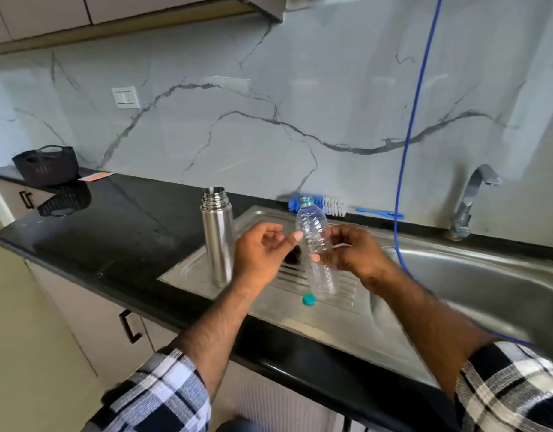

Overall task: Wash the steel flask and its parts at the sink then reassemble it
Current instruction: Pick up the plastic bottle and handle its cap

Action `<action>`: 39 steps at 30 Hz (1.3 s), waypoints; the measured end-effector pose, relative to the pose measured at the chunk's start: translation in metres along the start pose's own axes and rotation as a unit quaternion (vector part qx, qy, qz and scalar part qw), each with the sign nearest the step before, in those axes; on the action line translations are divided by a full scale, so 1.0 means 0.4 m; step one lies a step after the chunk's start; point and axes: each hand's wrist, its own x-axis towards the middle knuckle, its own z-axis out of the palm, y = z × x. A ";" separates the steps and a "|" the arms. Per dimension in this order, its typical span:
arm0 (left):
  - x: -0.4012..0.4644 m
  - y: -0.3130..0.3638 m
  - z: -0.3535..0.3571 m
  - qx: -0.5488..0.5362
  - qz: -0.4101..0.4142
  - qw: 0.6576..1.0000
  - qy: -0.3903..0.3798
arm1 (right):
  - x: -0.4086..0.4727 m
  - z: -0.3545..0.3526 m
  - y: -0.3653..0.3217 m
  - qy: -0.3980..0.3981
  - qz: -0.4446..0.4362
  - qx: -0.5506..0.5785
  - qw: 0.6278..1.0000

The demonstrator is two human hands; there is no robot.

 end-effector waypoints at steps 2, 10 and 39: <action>0.002 0.022 0.055 -0.053 -0.048 0.993 -0.090 | -0.027 -0.026 0.028 0.007 0.013 0.012 1.000; 0.045 0.059 0.088 -0.160 -0.125 0.972 -0.118 | -0.055 -0.058 0.059 0.002 0.025 0.103 0.994; 0.092 0.124 0.216 -0.107 -0.045 0.975 -0.191 | -0.005 -0.286 -0.139 0.163 -0.145 -0.150 0.964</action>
